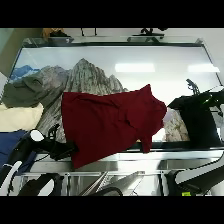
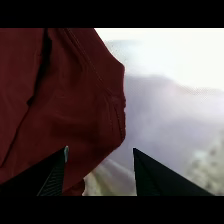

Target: Fold the shirts.

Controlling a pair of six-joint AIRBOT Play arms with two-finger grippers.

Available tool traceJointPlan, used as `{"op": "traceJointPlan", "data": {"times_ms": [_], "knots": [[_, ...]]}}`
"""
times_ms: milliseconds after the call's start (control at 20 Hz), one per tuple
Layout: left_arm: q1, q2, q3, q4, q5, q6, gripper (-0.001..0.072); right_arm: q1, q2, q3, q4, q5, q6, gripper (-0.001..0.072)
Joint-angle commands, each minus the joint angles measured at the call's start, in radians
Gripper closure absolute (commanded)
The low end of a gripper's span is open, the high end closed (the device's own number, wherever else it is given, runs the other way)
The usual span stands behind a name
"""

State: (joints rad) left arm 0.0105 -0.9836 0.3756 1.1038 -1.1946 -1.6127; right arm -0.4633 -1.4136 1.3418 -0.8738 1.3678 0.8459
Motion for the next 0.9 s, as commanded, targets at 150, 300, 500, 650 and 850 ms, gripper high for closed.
{"op": "traceJointPlan", "data": {"times_ms": [150,300,500,650,850], "knots": [[-0.122,-0.202,0.107,-0.058,0.162,0.026,0.0493,0.002,-0.002,0.000,0.007,-0.006,-0.009,0.0253],[-0.140,-0.294,0.295,-0.040,0.151,0.063,0.0694,0.002,-0.002,0.000,0.007,-0.005,-0.009,0.0253],[-0.055,-0.382,0.570,0.070,0.128,0.051,0.0695,0.002,-0.002,0.000,0.006,-0.005,-0.009,0.0253],[0.029,-0.451,0.739,0.074,0.106,0.041,0.0695,0.005,-0.002,-0.018,0.010,0.019,0.007,0.0253],[0.053,-0.550,0.855,0.076,0.036,0.080,0.0695,0.006,0.013,-0.193,0.040,0.086,0.025,0.0258]]}}
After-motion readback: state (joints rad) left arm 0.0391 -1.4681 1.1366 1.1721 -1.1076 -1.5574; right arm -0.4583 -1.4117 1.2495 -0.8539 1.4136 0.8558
